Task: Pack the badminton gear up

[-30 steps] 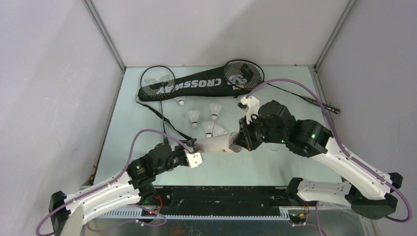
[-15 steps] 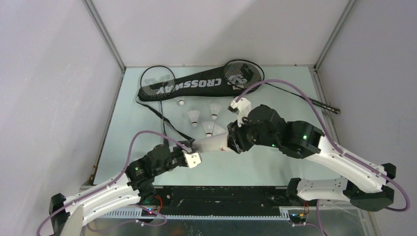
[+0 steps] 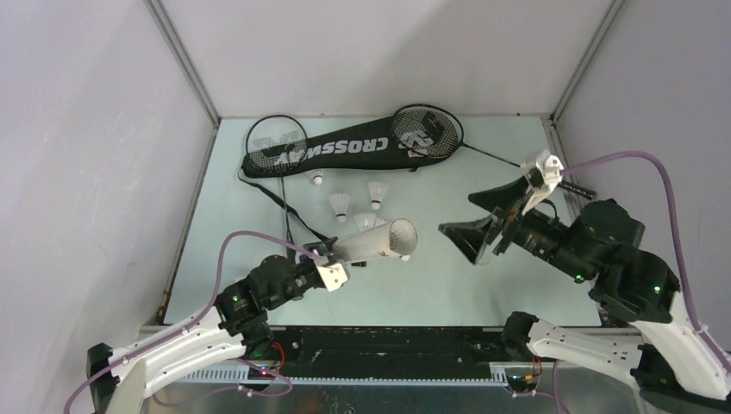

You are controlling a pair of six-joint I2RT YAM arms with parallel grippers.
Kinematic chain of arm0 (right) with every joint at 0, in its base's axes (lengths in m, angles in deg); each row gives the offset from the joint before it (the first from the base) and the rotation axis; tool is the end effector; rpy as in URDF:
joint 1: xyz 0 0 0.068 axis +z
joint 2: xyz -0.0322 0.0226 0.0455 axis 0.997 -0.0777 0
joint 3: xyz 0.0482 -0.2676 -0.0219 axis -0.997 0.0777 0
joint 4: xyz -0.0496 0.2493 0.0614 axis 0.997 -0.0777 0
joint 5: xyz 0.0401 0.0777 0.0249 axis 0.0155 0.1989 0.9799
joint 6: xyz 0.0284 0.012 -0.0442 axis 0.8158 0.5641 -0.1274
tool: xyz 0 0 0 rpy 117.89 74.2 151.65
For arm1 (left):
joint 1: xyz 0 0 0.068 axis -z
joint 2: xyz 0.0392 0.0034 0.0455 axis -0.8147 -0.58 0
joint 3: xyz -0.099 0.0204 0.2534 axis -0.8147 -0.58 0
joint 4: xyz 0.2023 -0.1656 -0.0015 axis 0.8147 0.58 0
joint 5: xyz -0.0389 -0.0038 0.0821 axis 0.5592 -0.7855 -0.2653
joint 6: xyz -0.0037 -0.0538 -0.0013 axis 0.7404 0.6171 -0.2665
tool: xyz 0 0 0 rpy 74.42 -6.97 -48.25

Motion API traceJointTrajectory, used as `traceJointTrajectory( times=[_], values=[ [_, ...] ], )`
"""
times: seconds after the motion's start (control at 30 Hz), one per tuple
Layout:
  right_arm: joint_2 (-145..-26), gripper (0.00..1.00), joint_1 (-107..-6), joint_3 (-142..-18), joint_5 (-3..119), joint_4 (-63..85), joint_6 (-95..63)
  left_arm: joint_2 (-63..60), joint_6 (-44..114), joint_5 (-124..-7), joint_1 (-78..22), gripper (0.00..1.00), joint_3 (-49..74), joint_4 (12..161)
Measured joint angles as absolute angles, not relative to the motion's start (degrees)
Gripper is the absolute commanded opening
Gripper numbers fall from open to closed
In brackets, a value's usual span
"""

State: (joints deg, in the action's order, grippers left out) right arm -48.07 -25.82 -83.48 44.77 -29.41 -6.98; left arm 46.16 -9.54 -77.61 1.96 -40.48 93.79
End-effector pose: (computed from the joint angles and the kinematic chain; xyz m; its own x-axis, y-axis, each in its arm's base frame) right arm 0.0538 0.0852 0.4759 -0.2696 0.0812 -0.9595 -0.7665 0.5850 0.2649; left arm 0.0810 -0.1185 0.2335 0.3234 0.4896 -0.8098 0.7408 0.4014 0.5386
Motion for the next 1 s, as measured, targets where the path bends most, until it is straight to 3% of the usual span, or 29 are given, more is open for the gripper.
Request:
traceJointTrajectory(
  times=[0.23,0.37,0.57,0.73,1.0],
  values=[
    [-52.40,0.99,-48.99,-75.42,56.81,-19.37,-5.69,50.25,-6.92,-85.83,1.96,0.02,-40.74,88.31],
    [-66.01,0.99,-58.89,-74.00,67.00,-10.22,-6.61,52.48,-3.09,-95.62,1.94,0.01,-41.49,81.49],
    [-94.32,0.94,-60.55,-77.50,77.82,-2.59,-13.88,51.97,4.80,-109.22,1.96,0.00,-41.36,77.36],
    [-120.09,0.85,-60.55,-98.78,82.87,-7.94,-19.09,47.58,9.60,-115.89,1.96,0.00,-40.64,77.36],
    [-133.51,0.71,-60.38,-111.68,86.63,-13.76,-24.13,43.23,14.19,-120.58,1.94,0.00,-39.98,80.81]
  ],
)
